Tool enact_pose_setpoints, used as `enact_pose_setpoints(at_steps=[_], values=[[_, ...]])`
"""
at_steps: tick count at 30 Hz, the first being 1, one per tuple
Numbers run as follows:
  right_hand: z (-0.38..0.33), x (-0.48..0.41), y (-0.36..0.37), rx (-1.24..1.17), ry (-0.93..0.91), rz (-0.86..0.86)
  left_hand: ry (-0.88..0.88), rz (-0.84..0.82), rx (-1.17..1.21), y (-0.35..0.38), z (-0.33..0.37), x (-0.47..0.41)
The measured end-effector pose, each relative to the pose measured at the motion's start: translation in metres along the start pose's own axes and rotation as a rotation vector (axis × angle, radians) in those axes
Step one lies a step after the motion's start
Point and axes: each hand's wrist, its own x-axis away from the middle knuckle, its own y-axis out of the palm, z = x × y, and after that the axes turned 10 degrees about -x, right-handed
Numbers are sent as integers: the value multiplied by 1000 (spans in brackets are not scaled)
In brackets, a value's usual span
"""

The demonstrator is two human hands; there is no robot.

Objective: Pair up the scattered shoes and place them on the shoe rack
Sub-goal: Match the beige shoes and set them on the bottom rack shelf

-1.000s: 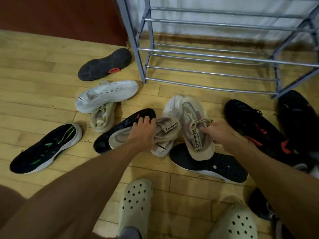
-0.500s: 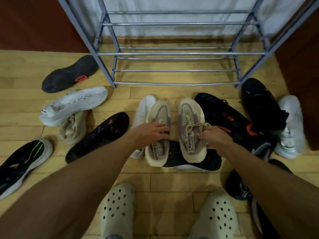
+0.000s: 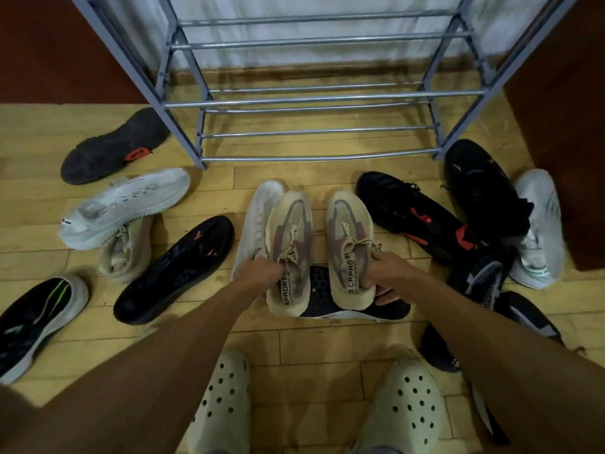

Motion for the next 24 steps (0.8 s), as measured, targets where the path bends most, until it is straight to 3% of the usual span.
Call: enact_pose_setpoints(at_steps=[4,8,13,19,24], values=[[-1,2,16,-73,-73,129,20,-88,132,-5,18,11],[4,6,6,-153,-16,179,140,-154,5,-9,36,26],[15,35,12,-177,132,56,166,-131,-102,-38,26,39],[-14,45,18,-137,-51,189,84,-66,47,-77,21,46],[-58,39,23,-241,-160,113,30,-41,-60,-108,23,30]])
